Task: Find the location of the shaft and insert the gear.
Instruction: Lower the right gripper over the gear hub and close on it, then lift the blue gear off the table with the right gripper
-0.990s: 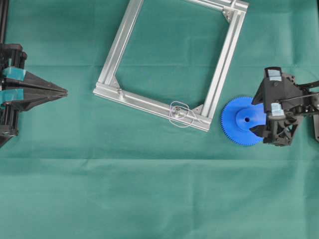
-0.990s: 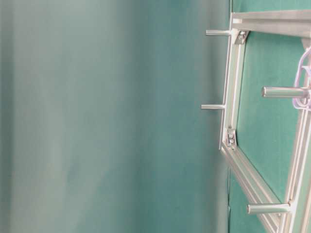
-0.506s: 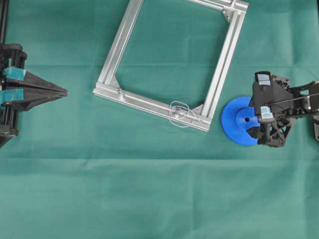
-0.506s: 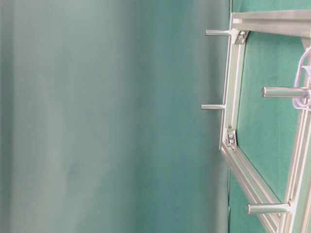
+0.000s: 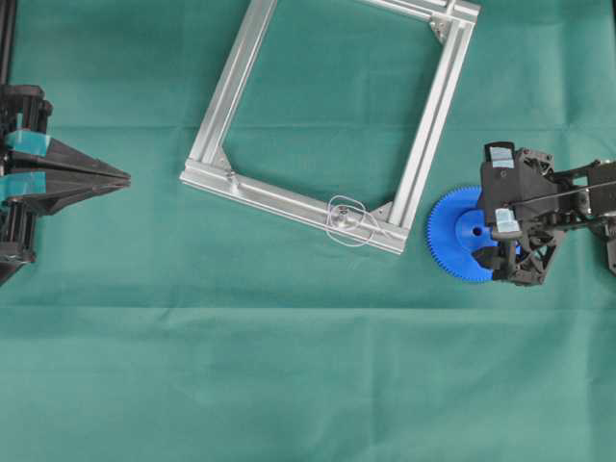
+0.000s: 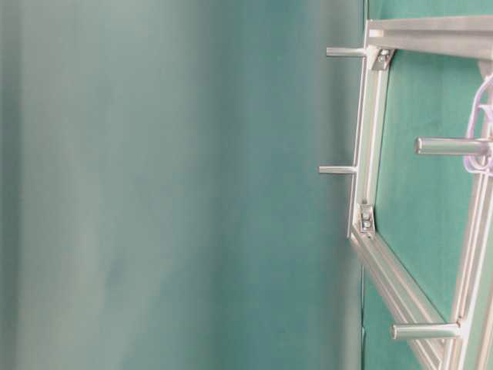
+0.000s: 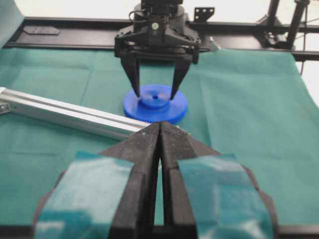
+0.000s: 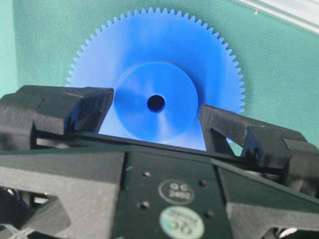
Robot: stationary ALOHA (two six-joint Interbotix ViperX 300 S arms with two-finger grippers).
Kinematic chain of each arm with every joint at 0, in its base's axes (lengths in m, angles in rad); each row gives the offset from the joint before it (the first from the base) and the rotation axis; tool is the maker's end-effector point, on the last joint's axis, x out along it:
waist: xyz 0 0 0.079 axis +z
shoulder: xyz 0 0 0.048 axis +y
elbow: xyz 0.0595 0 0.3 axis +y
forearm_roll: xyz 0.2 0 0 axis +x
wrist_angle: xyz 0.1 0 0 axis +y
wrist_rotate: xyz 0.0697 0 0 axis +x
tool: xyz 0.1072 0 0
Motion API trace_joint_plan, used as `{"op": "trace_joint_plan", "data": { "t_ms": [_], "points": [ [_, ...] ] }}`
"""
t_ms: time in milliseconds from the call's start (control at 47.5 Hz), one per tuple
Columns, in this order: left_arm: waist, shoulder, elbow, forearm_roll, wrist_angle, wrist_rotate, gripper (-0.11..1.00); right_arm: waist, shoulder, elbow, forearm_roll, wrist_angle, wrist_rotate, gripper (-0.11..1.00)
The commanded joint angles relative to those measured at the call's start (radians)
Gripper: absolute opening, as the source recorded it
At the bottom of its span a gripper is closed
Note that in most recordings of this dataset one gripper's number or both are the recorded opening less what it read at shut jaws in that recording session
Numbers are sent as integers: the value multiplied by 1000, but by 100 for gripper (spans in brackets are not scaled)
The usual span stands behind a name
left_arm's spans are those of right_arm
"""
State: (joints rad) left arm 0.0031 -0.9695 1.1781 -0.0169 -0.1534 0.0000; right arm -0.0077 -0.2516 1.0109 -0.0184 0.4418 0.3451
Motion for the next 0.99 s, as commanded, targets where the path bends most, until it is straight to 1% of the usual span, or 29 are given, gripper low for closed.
{"op": "trace_joint_plan", "data": {
  "t_ms": [0, 548, 674, 759, 780, 969],
  "points": [
    [0, 6, -26, 0, -5, -2, 0, 3, -2, -6, 2, -6, 2, 91],
    [0, 6, -26, 0, -2, -2, 0, 3, 20, -6, 2, -18, 2, 89],
    [2, 6, -26, -2, -2, -2, 0, 3, 28, -6, 2, -14, 2, 83],
    [0, 6, -26, 0, -2, -2, 0, 3, 35, -6, 2, -14, 2, 70],
    [0, 6, -26, 0, 0, -2, 0, 3, 35, -6, 2, -12, 2, 68],
    [2, 6, -28, -2, 0, 0, 0, 3, 35, -5, 2, 6, 0, 69]
  ]
}}
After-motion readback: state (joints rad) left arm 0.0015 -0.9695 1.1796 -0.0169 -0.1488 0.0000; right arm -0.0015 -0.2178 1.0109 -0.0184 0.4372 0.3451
